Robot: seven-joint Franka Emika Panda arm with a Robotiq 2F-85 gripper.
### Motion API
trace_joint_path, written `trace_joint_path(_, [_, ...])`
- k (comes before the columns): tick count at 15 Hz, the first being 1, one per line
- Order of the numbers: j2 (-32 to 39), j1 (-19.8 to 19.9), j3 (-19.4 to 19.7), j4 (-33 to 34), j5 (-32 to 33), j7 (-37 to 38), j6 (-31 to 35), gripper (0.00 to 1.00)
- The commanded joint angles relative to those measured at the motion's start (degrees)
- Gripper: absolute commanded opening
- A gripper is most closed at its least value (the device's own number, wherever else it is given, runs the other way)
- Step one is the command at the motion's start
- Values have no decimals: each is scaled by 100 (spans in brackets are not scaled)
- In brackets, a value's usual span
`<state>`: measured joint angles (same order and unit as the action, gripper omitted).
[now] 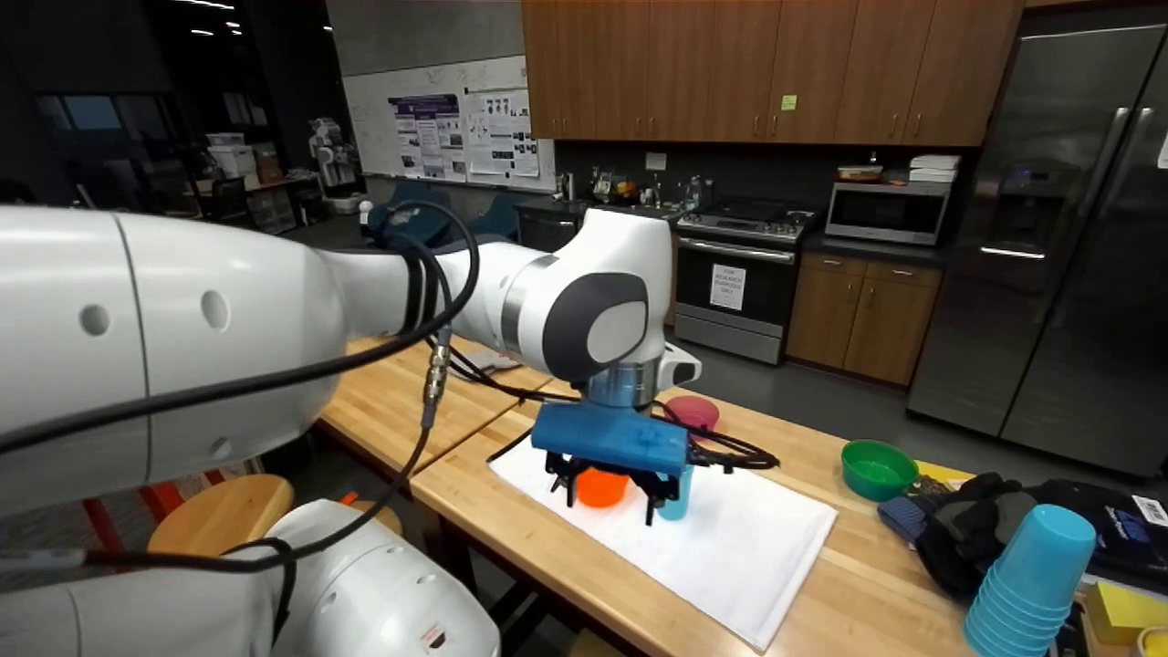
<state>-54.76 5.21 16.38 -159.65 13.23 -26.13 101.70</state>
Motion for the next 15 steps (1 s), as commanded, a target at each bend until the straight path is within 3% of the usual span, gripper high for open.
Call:
trace_joint_path(1, [-14,408,591,6,880,-727,301,100])
trace_joint_path(3, [237,529,944,6,1354,-1011,917,100])
trace_joint_path(4, [323,256,1341,2,1673,-812,1221,100])
trace_joint_path(8, [962,-263,2176,-55,2205,-691,2463,100])
trace_joint_path(10, [1126,-719,2555,-72,2047,-802,2706,100])
trace_joint_path(15, [1046,-1665,3067,-74,1919,-988,2619,100])
